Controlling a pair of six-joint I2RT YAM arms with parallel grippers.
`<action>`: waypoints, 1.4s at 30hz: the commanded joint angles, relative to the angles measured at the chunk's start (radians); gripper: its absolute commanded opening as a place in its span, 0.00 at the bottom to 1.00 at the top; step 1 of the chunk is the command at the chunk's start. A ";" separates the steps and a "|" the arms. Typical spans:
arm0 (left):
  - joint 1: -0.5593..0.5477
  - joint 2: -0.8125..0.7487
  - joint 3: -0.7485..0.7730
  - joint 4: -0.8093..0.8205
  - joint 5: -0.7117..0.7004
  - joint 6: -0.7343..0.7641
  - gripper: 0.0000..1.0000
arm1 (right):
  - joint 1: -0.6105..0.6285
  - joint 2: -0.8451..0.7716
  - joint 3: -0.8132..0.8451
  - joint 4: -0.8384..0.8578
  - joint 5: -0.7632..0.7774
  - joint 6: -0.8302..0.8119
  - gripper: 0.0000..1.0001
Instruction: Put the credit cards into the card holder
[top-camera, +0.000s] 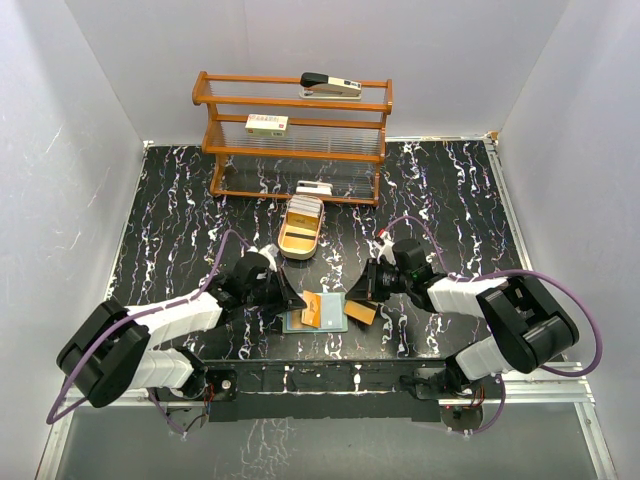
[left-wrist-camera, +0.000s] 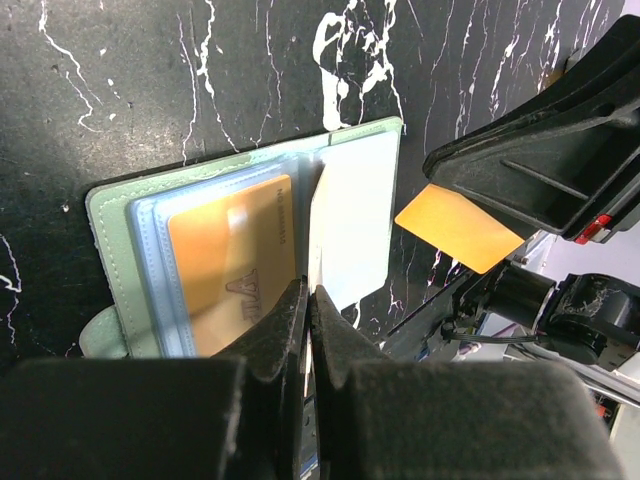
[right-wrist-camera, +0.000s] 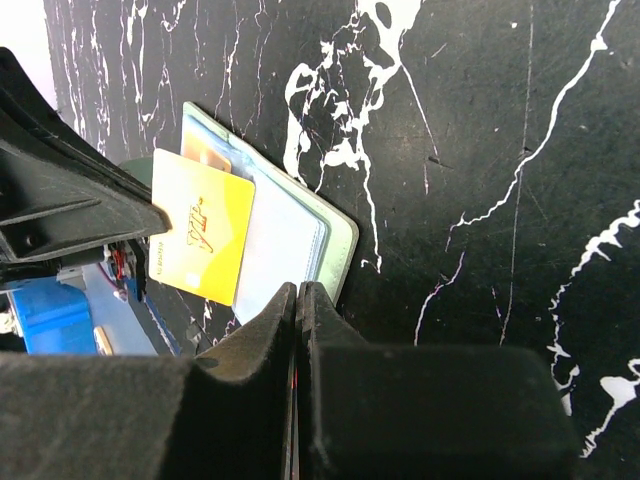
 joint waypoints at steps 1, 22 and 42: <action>-0.001 0.005 -0.012 0.012 -0.004 -0.016 0.00 | 0.007 -0.006 -0.011 0.062 0.012 0.001 0.00; -0.026 0.008 -0.028 0.026 -0.026 -0.070 0.00 | 0.008 -0.006 -0.034 0.082 0.018 -0.005 0.00; -0.049 0.069 -0.027 0.037 -0.071 0.000 0.00 | 0.010 0.013 -0.047 0.102 0.033 -0.007 0.00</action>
